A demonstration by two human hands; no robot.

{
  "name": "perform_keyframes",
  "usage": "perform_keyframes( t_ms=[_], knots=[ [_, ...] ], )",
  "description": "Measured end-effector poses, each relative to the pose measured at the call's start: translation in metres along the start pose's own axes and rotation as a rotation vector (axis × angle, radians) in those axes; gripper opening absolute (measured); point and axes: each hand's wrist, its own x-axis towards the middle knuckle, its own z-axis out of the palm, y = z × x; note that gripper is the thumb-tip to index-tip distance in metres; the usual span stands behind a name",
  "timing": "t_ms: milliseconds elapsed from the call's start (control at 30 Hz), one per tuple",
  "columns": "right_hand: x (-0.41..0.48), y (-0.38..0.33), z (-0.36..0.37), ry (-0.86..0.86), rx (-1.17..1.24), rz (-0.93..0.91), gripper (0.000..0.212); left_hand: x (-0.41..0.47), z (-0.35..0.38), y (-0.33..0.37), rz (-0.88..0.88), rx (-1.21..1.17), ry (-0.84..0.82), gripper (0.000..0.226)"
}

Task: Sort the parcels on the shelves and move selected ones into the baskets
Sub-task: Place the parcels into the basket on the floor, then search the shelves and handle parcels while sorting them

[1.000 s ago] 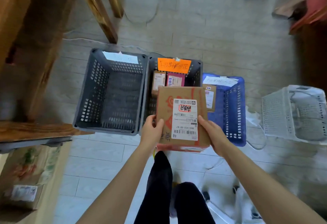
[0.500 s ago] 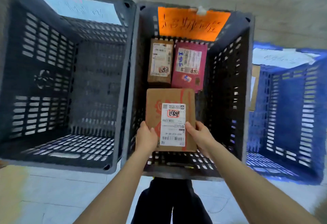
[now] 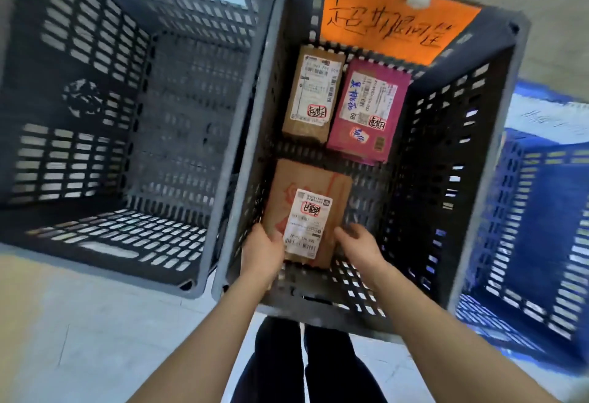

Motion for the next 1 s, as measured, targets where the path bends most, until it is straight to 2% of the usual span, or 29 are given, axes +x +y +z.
perform_keyframes(
  t_ms=[133,233,367,500,600,700,800,933,1000],
  knots=[
    [-0.082,-0.057,-0.018,-0.020,-0.079,-0.087,0.049,-0.077,-0.053,0.023,0.051,-0.148,0.003,0.042],
    [-0.153,-0.108,-0.022,-0.082,-0.144,-0.196,0.048,-0.137,-0.107,0.037,0.060,-0.274,0.071,0.047],
    [-0.258,-0.170,-0.008,-0.183,-0.215,-0.403,0.045,-0.221,-0.189,0.033,0.119,-0.515,0.200,0.030],
    [-0.376,-0.214,0.034,-0.306,-0.309,-0.593,0.046,-0.309,-0.272,-0.003,0.117,-0.705,0.334,0.048],
    [-0.466,-0.224,0.085,-0.440,-0.336,-0.704,0.030,-0.376,-0.328,-0.058,0.121,-0.868,0.480,0.041],
    [-0.556,-0.207,0.148,-0.585,-0.389,-0.831,0.025,-0.446,-0.372,-0.132,0.135,-0.976,0.706,0.017],
    [-0.642,-0.165,0.213,-0.717,-0.449,-0.949,0.012,-0.517,-0.403,-0.218,0.143,-1.059,0.853,0.024],
    [-0.742,-0.095,0.289,-0.869,-0.497,-1.046,0.022,-0.601,-0.425,-0.337,0.124,-1.089,1.053,0.014],
    [-0.785,-0.065,0.321,-0.928,-0.500,-1.074,0.029,-0.633,-0.432,-0.390,0.099,-1.115,1.159,0.018]
  ],
)
